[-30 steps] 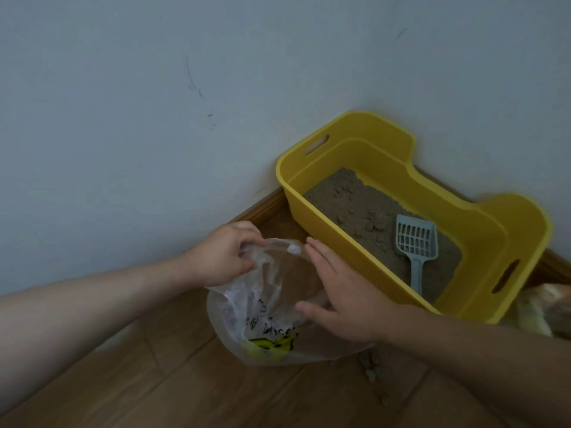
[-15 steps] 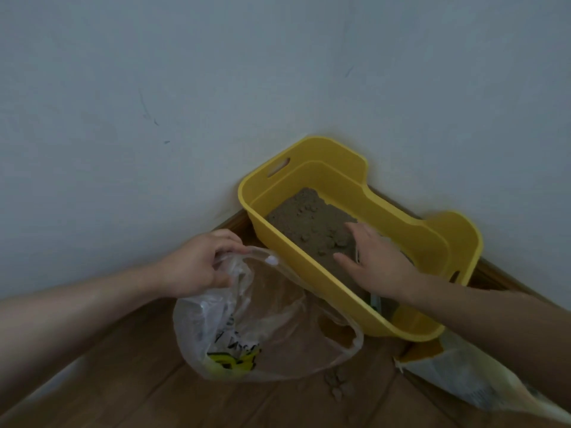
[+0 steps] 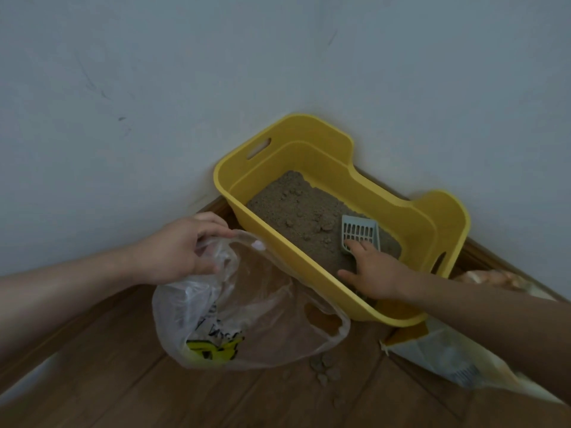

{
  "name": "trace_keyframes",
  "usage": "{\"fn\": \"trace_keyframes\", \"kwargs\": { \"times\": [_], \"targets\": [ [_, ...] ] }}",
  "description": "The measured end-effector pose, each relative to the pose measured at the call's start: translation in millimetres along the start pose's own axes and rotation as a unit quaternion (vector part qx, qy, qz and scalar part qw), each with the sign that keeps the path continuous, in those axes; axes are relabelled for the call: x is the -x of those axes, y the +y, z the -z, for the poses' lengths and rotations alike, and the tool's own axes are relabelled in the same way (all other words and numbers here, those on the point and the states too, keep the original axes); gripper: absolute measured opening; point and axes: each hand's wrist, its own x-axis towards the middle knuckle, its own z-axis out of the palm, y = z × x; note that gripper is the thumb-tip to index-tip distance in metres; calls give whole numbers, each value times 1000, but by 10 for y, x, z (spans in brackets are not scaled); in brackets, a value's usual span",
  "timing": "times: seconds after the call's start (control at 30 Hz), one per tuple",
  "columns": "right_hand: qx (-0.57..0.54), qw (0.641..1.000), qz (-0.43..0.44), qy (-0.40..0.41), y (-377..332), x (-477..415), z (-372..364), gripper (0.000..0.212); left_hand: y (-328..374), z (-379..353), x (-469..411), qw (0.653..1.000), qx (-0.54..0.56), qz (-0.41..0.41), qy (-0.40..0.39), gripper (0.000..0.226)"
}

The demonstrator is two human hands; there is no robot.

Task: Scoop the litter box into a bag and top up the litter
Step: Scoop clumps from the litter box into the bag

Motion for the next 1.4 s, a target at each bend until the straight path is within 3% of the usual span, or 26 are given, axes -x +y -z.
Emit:
{"fn": "trace_keyframes", "kwargs": {
  "times": [0.27,0.4,0.53,0.73,1.23,1.4],
  "targets": [
    [-8,989,-9,-150,37,-171,-59,76,-25,-44,-61,1000,12,17,-12,56],
    [1,985,-12,-172,39,-210,-77,77,-63,-70,-63,999,20,20,-17,55],
    [4,993,6,-118,16,-127,-29,71,-22,19,3,999,14,31,-28,56],
    [8,999,24,37,17,-64,52,38,27,-56,-27,997,53,46,19,57],
    [-128,984,33,118,70,147,155,47,57,-85,-128,996,73,45,3,54],
    [-76,990,44,108,69,165,189,25,5,-117,-131,997,71,43,3,53]
  ]
}}
